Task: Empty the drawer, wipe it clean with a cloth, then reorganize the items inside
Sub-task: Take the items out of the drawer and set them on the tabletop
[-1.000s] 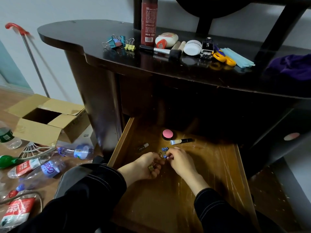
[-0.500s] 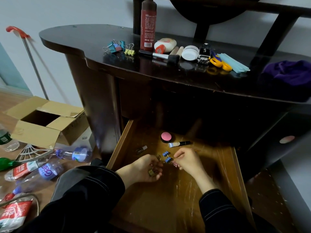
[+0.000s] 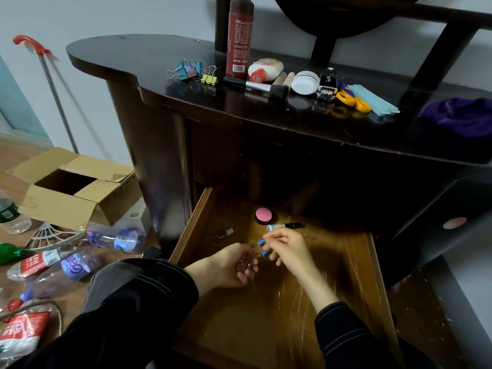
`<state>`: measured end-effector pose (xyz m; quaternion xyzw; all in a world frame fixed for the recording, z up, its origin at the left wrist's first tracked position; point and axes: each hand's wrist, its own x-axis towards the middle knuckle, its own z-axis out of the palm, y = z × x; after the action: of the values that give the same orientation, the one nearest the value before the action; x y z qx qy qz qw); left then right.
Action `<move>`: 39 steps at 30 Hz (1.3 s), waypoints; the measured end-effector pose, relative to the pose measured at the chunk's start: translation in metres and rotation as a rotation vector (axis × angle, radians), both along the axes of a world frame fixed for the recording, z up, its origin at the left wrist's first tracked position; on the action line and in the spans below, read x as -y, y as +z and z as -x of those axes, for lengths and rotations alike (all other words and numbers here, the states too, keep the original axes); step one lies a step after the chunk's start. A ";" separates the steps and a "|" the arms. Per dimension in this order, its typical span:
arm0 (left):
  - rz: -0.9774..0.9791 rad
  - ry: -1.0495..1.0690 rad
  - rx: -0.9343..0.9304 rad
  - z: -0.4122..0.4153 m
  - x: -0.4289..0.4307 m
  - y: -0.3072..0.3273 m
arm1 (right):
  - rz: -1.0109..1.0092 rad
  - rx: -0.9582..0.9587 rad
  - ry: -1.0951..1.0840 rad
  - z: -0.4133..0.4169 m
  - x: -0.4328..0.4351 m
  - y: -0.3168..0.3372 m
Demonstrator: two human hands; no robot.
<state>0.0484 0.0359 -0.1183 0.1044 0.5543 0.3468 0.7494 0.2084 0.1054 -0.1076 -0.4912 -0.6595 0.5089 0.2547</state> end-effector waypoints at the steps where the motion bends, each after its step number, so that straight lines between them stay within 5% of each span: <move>1: -0.003 0.004 -0.011 0.000 0.000 0.000 | -0.044 0.064 -0.080 -0.003 -0.004 -0.003; 5: 0.015 0.035 -0.077 -0.001 0.001 -0.001 | -0.254 0.458 -0.027 -0.012 -0.009 -0.020; 9: 0.019 0.040 -0.047 -0.001 -0.001 -0.001 | -0.309 0.571 0.157 -0.010 -0.011 -0.038; 14: 0.008 0.096 0.008 -0.004 -0.002 -0.003 | -0.375 0.619 0.139 -0.009 -0.012 -0.046; 27: 0.000 0.123 0.089 -0.004 -0.005 -0.002 | -0.005 -0.049 0.059 -0.005 0.005 0.011; 33: 0.014 0.112 0.176 -0.007 0.001 0.009 | 0.036 0.004 0.255 0.011 0.021 0.009; 39: -0.052 0.091 -0.034 -0.004 0.000 0.004 | -0.072 -0.012 -0.109 -0.006 -0.002 -0.005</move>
<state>0.0524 0.0359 -0.1146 0.1042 0.5618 0.3931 0.7205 0.2146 0.1075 -0.1122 -0.5139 -0.6481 0.4731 0.3034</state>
